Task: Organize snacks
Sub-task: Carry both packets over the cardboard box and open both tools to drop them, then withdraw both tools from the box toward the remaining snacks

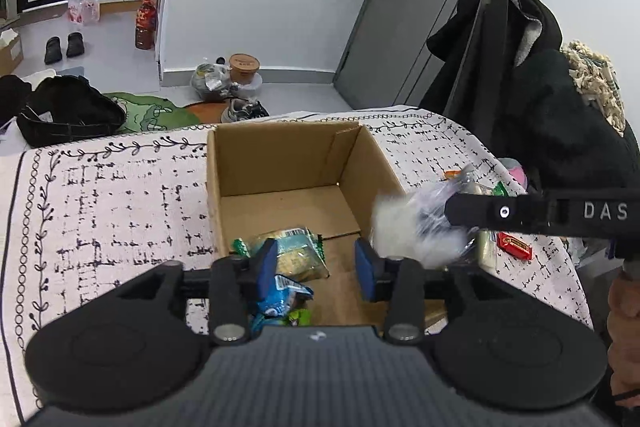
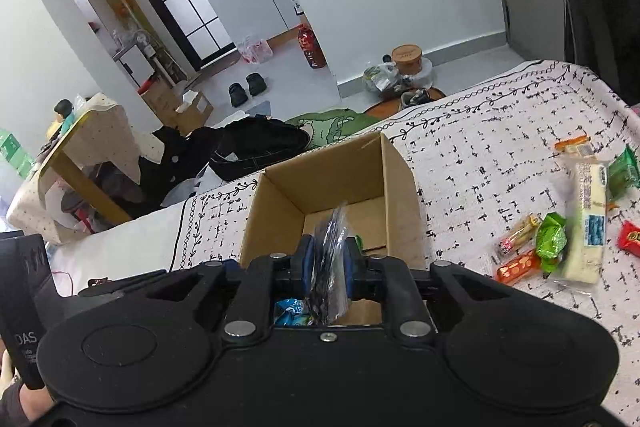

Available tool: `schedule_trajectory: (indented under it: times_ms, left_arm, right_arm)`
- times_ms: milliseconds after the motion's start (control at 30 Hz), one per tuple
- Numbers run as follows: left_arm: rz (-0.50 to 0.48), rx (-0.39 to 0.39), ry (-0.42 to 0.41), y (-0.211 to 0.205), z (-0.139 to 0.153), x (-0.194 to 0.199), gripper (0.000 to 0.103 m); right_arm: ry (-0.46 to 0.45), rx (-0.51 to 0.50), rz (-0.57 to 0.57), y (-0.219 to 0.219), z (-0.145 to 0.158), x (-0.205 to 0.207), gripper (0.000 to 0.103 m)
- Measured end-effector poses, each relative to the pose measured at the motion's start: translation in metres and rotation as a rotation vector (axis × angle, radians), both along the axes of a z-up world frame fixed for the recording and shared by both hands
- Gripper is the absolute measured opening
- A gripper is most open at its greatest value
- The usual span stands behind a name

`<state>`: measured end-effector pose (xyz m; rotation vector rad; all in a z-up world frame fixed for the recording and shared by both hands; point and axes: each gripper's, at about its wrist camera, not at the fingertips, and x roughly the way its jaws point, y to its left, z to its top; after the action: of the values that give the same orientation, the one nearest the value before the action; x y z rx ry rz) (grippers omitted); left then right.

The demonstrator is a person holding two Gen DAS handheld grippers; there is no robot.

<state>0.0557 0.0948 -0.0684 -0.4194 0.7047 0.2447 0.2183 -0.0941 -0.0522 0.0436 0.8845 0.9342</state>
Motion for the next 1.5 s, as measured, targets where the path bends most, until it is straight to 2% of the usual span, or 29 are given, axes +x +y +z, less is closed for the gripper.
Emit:
schedule_trajectory:
  times_ms: [33,167,200,233,300,467,633,733,800,967,1067,1500]
  left_arm:
    - [0.005,0.006,0.001,0.000,0.001,-0.001,0.052]
    - [0.012,0.022,0.016,0.001,0.005,-0.001,0.072]
    - [0.016,0.029,0.019,0.000,0.006,-0.001,0.076]
    - [0.019,0.035,0.021,-0.001,0.007,-0.001,0.077]
    - [0.019,0.046,0.025,-0.004,0.009,0.001,0.080]
    - [-0.001,0.045,0.049,-0.011,0.010,0.008,0.082]
    - [-0.052,0.085,0.070,-0.026,0.012,0.017,0.083]
    - [-0.074,0.065,0.064,-0.031,0.013,0.021,0.084]
    - [-0.094,0.067,0.052,-0.038,0.013,0.025,0.093]
    - [-0.139,0.085,0.030,-0.055,0.015,0.035,0.103]
    - [-0.161,0.083,0.031,-0.063,0.014,0.042,0.103]
    - [-0.311,0.089,0.041,-0.111,0.015,0.076,0.103]
  right_arm:
    - [-0.017,-0.001,-0.001,-0.002,0.004,-0.002,0.032]
    - [-0.037,-0.019,-0.033,-0.016,0.013,0.002,0.038]
    - [-0.034,-0.025,-0.043,-0.020,0.013,0.004,0.044]
    - [-0.037,-0.034,-0.058,-0.025,0.013,0.005,0.052]
    - [-0.064,-0.051,-0.083,-0.034,0.015,0.006,0.058]
    - [-0.077,-0.083,-0.133,-0.059,0.014,0.011,0.069]
    - [-0.088,-0.104,-0.192,-0.081,0.011,0.014,0.082]
    - [-0.089,-0.116,-0.215,-0.093,0.009,0.017,0.084]
    - [-0.087,-0.122,-0.229,-0.101,0.007,0.020,0.088]
    - [-0.091,-0.130,-0.265,-0.121,0.004,0.023,0.096]
    - [-0.089,-0.133,-0.286,-0.132,0.002,0.025,0.099]
    - [-0.101,-0.141,-0.350,-0.178,0.002,0.030,0.098]
